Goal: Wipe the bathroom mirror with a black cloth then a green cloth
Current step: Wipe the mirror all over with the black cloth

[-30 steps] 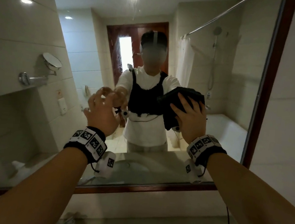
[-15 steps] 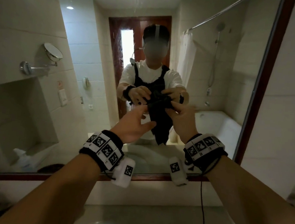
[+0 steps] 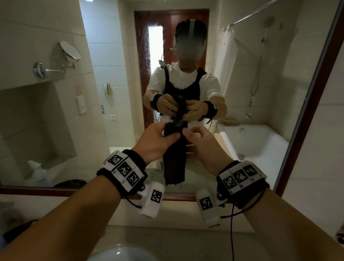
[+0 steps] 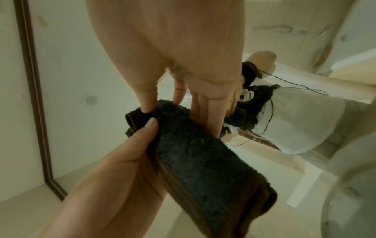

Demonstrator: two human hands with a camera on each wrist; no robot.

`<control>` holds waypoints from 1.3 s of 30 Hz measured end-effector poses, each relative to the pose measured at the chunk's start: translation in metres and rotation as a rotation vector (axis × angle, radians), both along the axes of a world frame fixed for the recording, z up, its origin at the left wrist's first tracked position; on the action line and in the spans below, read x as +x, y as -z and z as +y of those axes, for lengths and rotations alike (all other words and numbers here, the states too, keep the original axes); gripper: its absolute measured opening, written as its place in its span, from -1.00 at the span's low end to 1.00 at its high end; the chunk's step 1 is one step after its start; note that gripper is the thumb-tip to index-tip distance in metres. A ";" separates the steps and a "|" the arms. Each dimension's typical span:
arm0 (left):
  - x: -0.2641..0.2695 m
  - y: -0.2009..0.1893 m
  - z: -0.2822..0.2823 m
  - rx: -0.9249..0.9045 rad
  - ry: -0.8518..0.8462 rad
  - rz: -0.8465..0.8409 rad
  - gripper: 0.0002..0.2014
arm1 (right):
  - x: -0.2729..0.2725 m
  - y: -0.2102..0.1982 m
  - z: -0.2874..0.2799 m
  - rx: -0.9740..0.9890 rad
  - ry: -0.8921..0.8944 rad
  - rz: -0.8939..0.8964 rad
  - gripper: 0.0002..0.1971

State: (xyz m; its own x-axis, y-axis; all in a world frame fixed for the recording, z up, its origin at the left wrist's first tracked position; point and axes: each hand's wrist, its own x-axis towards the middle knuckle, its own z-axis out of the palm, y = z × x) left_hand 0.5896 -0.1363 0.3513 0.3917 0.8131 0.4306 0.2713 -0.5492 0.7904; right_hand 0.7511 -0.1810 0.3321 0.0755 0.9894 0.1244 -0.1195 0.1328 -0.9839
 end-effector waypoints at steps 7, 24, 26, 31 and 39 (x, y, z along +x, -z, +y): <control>-0.001 0.011 -0.002 0.042 0.013 0.123 -0.86 | -0.004 -0.007 -0.002 -0.024 -0.072 -0.149 -0.62; -0.016 0.020 -0.002 -0.238 0.083 0.027 -0.76 | -0.012 0.005 0.012 0.009 -0.084 -0.287 -0.69; -0.018 0.019 0.000 -0.259 0.098 0.016 -0.78 | -0.011 0.005 0.014 0.032 -0.074 -0.322 -0.75; -0.032 0.017 0.005 -0.333 0.023 -0.085 -0.79 | -0.005 -0.005 0.017 0.011 -0.054 -0.280 -0.75; -0.064 0.036 0.034 -0.367 -0.328 0.334 -0.73 | 0.011 -0.037 0.029 0.051 0.047 -0.253 -0.72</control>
